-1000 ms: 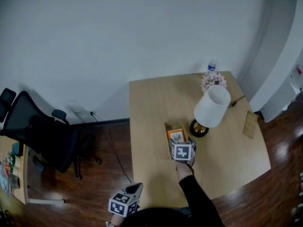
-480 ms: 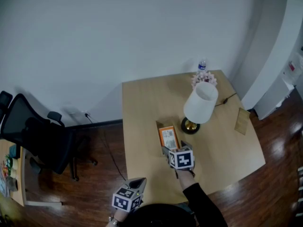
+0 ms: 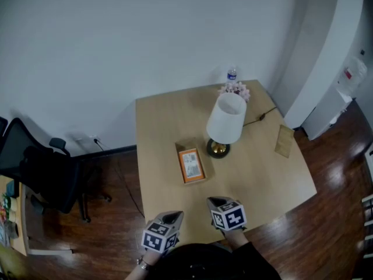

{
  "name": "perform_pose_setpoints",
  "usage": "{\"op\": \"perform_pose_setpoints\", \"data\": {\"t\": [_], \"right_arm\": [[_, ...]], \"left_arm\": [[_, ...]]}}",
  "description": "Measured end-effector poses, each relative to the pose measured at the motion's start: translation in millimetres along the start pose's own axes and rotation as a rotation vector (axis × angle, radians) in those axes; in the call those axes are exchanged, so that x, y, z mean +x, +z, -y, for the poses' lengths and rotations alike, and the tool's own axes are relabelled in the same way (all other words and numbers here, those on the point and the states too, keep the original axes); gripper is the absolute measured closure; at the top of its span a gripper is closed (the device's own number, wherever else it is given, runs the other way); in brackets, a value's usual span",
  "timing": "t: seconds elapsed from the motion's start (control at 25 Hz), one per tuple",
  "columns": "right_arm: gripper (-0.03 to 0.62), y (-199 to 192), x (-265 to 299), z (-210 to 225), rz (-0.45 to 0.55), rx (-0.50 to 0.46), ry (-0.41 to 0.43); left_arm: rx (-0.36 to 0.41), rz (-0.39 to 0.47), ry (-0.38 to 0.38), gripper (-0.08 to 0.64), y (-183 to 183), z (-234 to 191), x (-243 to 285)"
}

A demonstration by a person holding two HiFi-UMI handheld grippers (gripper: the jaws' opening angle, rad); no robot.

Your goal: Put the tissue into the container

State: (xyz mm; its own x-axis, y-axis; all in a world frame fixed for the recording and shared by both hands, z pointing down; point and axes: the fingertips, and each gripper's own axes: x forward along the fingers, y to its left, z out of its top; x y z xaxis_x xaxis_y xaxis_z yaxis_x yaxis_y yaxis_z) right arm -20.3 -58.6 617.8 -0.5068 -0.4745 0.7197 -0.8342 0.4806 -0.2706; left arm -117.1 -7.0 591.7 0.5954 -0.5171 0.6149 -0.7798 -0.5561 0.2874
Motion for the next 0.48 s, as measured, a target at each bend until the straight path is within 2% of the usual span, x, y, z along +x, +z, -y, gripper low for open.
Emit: {"op": "perform_pose_setpoints", "data": {"t": [0.04,0.24,0.48], "right_arm": [[0.607,-7.1,-5.2,-0.8,-0.002,0.001,0.009],[0.611,-33.5,-19.4,-10.7,-0.028,-0.021,0.057],[0.611,-37.5,-26.8,-9.6,-0.026,-0.017,0.083]], "left_arm": [[0.004,-0.004,-0.002,0.566,0.1,3.3,2.6],[0.017,-0.024,-0.013,0.568,-2.3,15.8,12.6],[0.032,-0.034,-0.016,0.568,-0.6,24.6,18.4]]}}
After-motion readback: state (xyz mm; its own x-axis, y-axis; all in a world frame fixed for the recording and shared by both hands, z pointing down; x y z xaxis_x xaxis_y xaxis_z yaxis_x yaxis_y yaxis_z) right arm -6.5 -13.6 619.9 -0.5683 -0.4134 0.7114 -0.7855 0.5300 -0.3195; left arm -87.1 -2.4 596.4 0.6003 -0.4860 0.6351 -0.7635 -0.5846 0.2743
